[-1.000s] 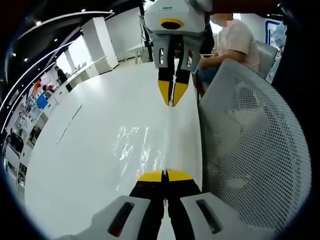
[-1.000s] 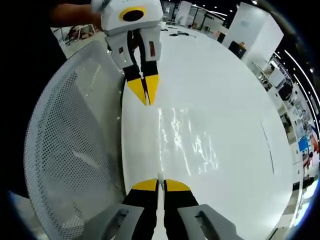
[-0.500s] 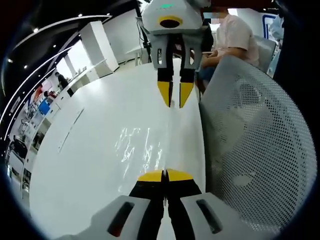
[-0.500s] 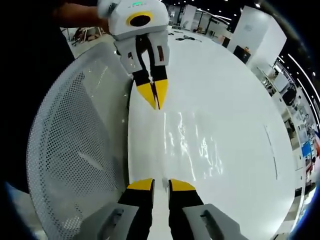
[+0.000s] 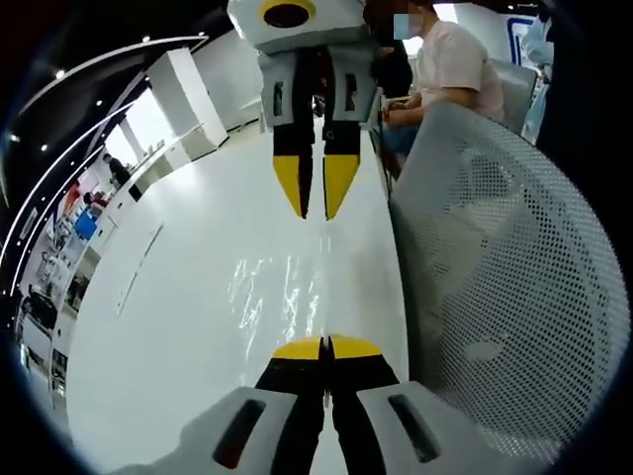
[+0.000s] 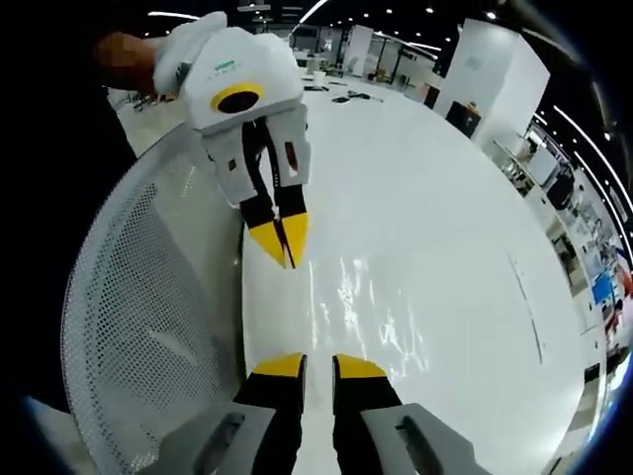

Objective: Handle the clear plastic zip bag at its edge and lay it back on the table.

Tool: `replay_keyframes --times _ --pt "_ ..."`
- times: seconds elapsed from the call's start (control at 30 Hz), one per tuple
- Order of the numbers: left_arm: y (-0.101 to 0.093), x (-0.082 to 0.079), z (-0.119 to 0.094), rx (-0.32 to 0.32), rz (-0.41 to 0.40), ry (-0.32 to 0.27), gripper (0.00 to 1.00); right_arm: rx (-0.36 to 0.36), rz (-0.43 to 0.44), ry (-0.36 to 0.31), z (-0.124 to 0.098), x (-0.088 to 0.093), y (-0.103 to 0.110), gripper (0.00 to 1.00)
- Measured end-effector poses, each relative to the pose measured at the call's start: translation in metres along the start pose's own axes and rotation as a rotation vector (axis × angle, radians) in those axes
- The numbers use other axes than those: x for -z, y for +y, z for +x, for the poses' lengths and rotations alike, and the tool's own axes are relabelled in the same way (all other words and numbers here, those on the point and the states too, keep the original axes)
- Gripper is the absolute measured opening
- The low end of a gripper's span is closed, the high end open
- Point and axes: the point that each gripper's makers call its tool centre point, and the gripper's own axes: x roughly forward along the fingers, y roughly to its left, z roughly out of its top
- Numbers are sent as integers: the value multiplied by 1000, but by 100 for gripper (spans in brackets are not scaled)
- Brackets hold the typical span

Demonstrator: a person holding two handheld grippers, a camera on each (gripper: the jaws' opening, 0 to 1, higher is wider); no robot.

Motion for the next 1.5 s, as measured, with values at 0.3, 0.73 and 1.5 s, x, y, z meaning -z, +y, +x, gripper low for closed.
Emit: replay_keyframes --times 0.3,0.73,1.5 --pt "2 1 0 -15 9 -12 0 -22 18 3 11 -3 4 6" --pt "2 -5 -2 -35 -17 -84 0 -68 75 8 27 -4 18 5" --pt "12 -3 -13 -63 -87 -142 12 -47 116 85 34 3 18 0"
